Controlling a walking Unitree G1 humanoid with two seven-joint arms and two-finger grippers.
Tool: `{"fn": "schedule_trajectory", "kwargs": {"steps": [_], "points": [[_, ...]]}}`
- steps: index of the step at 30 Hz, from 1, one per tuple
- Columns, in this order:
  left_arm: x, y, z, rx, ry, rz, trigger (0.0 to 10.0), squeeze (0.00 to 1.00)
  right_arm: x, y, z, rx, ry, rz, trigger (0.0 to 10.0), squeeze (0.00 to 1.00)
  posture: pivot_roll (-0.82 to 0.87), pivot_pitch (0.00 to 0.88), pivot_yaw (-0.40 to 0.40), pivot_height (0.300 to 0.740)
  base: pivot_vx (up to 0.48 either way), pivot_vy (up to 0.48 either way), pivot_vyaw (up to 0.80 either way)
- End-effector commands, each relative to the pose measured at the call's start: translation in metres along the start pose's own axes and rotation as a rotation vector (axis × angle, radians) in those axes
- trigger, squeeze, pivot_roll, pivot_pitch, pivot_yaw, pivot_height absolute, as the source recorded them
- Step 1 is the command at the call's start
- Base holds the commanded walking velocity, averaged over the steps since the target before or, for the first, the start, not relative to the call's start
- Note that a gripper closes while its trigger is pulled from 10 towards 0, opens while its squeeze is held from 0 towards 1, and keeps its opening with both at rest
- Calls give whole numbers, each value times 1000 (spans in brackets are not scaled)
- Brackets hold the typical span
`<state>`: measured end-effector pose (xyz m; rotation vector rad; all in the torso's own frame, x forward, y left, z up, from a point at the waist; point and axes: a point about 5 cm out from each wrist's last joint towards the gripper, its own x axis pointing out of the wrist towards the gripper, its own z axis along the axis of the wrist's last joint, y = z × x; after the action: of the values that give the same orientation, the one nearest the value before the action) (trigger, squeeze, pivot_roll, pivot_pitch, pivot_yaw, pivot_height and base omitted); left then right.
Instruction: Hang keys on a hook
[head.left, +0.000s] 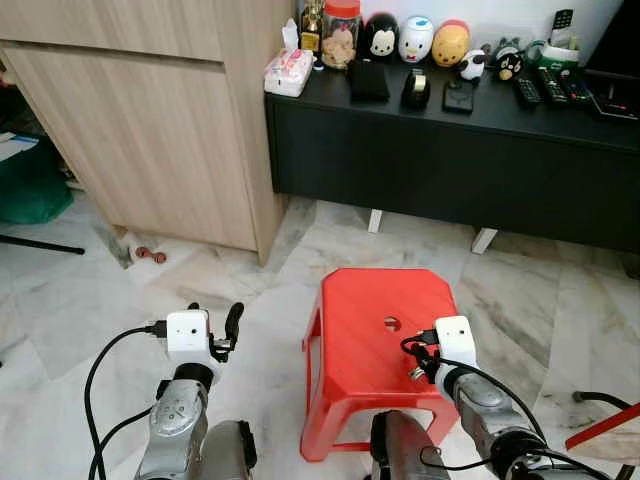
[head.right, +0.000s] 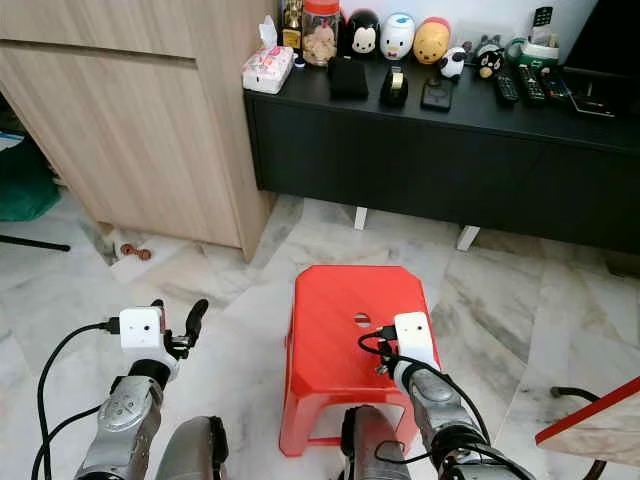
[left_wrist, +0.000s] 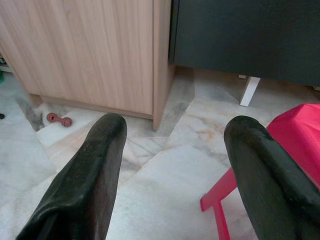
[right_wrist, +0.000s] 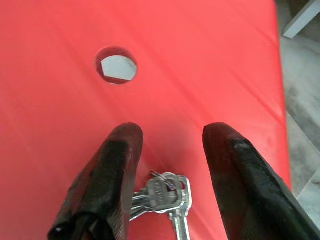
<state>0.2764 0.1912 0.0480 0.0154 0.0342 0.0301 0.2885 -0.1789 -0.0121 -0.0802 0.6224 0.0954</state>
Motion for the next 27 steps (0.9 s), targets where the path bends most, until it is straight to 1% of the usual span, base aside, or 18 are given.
{"fn": "schedule_trajectory", "kwargs": {"steps": [1, 16, 24, 25, 26, 27], "points": [[-3, 0, -1, 9, 13, -16, 10000, 0, -1, -2, -5, 10, 31, -5, 10000, 0, 26, 146, -57, 602, 0, 0, 0], [-3, 0, -2, 22, 26, -26, 10000, 0, -3, -10, -13, 16, 79, -64, 10000, 0, 30, 140, -49, 602, 0, 0, 0], [-2, 0, -2, 26, 28, -27, 10000, 0, -4, -11, -15, 12, 96, -65, 10000, 0, 29, 142, -49, 602, 0, 0, 0], [-2, 0, -2, 26, 28, -26, 10000, 0, -3, -11, -15, 11, 98, -65, 6627, 0, 29, 141, -50, 602, 0, 0, 0], [-1, 0, -2, 26, 29, -25, 10000, 0, -3, -11, -15, 12, 102, -62, 4039, 0, 29, 141, -50, 602, 0, 0, 0], [-1, 0, -2, 27, 29, -25, 10000, 0, -3, -11, -16, 11, 104, -61, 4039, 0, 29, 141, -50, 602, 0, 0, 0]]}}
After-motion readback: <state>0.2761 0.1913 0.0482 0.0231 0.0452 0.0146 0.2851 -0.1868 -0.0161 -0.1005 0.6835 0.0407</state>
